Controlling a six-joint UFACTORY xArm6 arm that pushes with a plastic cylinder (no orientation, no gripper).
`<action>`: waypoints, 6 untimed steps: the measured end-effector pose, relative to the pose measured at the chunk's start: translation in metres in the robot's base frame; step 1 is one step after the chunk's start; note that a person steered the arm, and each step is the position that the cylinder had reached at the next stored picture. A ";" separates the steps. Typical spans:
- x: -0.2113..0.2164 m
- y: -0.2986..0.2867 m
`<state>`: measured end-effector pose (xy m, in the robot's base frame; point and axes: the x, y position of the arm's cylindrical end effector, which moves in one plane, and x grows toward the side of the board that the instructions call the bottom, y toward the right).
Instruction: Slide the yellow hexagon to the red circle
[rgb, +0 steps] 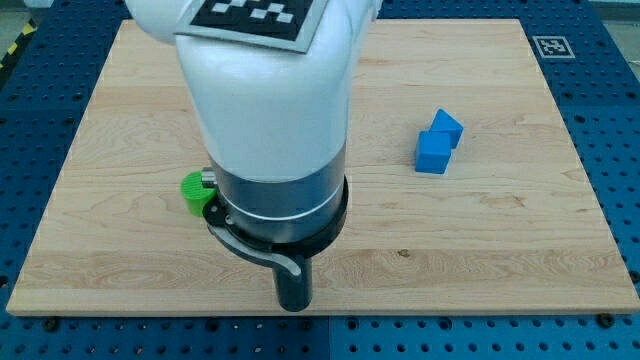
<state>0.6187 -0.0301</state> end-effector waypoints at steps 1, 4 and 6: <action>-0.011 -0.025; -0.089 -0.173; -0.105 -0.174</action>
